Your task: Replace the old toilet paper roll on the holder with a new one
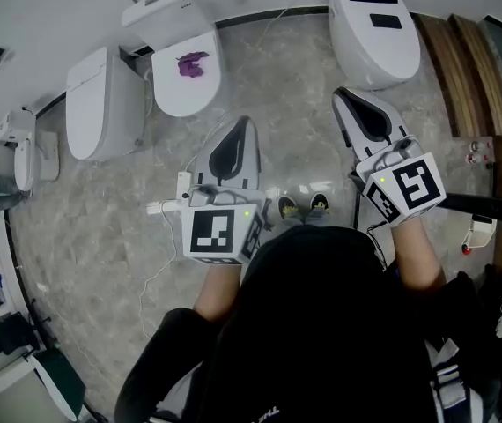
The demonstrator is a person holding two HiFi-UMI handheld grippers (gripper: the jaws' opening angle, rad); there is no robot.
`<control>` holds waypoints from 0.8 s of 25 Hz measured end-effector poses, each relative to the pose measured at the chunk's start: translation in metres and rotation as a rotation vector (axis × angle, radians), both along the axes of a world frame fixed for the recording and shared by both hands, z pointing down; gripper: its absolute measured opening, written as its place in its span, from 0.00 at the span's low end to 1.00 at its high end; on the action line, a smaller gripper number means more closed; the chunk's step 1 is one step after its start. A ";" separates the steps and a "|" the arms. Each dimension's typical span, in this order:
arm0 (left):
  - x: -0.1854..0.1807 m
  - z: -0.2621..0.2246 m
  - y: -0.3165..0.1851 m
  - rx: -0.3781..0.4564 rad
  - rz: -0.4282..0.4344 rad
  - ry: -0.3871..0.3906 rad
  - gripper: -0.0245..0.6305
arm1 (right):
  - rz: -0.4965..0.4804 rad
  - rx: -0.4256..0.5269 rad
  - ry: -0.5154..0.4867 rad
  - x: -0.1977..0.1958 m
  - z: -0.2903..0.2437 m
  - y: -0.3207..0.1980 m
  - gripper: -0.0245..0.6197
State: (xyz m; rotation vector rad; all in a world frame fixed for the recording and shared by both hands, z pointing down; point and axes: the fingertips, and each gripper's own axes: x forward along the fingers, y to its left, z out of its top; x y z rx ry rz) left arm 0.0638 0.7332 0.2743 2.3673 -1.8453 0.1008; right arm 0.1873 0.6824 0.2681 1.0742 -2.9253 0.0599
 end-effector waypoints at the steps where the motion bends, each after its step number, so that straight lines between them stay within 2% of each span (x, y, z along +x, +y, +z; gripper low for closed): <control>1: -0.002 -0.001 0.000 0.002 0.004 0.003 0.07 | -0.001 0.004 0.003 -0.003 -0.001 0.001 0.08; 12: -0.009 -0.006 -0.018 0.002 0.048 -0.017 0.07 | 0.042 0.005 -0.011 -0.003 -0.005 -0.016 0.08; 20: 0.012 -0.002 -0.047 -0.009 0.071 -0.047 0.07 | 0.053 -0.006 -0.029 0.014 0.001 -0.044 0.08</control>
